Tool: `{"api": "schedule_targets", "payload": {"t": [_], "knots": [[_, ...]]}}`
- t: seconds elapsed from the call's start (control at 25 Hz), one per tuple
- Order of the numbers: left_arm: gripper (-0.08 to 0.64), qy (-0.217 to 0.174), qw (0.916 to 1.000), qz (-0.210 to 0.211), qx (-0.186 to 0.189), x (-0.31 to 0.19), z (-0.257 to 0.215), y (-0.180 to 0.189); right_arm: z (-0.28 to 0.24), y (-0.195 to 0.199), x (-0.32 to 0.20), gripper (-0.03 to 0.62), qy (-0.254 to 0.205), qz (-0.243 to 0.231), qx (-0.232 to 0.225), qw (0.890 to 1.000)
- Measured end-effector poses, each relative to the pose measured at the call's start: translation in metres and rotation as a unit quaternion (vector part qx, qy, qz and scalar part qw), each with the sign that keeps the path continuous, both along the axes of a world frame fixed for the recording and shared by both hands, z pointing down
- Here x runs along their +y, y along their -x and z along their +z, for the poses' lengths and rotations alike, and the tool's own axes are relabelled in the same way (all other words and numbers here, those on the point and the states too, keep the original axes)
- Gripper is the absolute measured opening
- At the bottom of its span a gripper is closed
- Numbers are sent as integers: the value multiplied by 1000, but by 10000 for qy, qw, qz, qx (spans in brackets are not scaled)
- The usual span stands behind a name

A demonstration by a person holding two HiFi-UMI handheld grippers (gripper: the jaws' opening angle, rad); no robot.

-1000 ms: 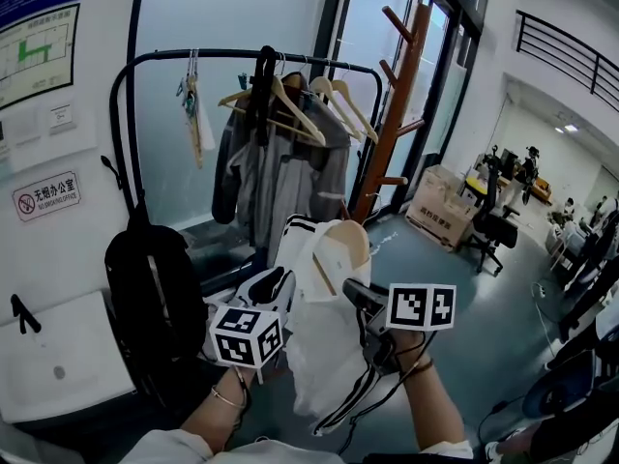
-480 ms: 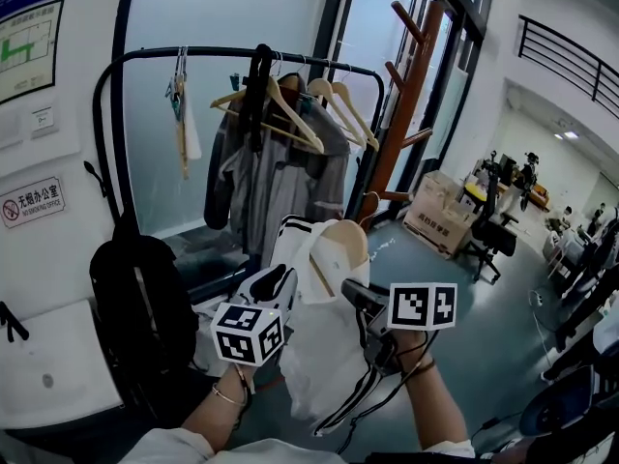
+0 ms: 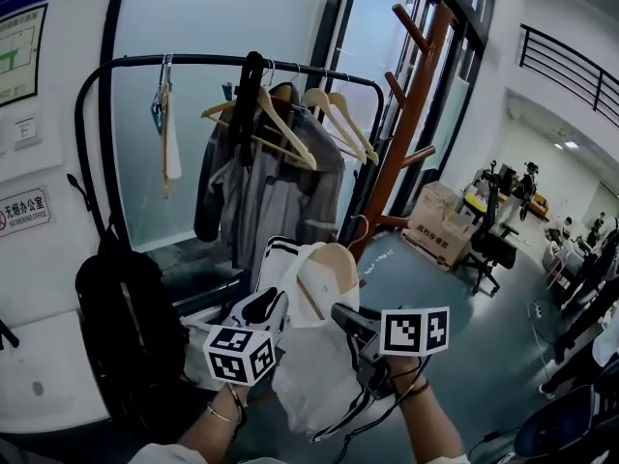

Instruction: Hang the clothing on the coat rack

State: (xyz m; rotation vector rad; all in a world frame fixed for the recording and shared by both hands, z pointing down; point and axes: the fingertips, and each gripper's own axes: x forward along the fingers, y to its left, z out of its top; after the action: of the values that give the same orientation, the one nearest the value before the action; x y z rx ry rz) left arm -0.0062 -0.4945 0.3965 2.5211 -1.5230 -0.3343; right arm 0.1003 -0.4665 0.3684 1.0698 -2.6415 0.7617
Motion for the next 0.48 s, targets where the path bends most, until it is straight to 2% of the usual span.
{"api": "schedule_targets", "payload": {"t": [0.2, 0.36, 0.48], "knots": [[75, 67, 9997, -188, -129, 4, 3, 0, 7, 0, -7, 72, 126, -177, -37, 9998], [75, -28, 9986, -437, -312, 14, -12, 8, 2, 2, -5, 72, 164, -370, -83, 9991], [75, -65, 9978, -593, -299, 18, -19, 13, -5, 3, -1, 72, 132, -477, -138, 9987]]}}
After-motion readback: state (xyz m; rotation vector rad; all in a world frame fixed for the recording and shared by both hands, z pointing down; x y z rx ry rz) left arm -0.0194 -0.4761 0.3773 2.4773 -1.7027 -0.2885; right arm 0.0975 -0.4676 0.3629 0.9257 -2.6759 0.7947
